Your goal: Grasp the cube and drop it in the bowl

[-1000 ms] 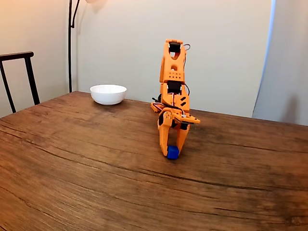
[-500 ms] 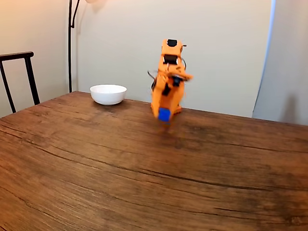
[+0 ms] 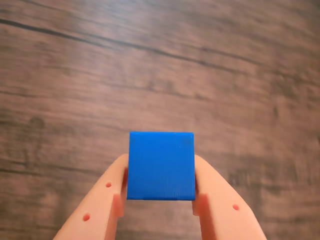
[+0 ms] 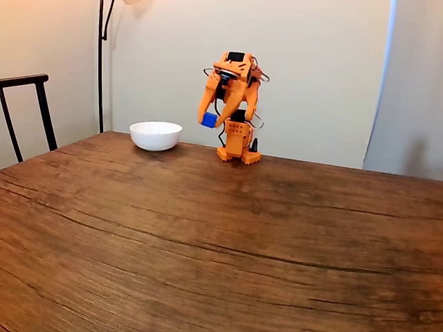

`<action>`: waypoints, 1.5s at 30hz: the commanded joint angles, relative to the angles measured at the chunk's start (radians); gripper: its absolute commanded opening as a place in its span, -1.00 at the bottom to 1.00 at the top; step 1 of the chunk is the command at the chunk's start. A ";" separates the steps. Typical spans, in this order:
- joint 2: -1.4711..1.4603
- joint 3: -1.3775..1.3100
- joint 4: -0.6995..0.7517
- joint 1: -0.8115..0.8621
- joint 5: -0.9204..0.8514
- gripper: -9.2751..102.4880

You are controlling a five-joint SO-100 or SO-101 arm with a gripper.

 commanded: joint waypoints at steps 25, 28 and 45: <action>0.509 -0.038 0.433 0.850 0.126 -0.67; 0.495 -0.021 0.419 0.979 0.127 -0.67; 0.491 0.282 0.044 1.367 0.161 -0.67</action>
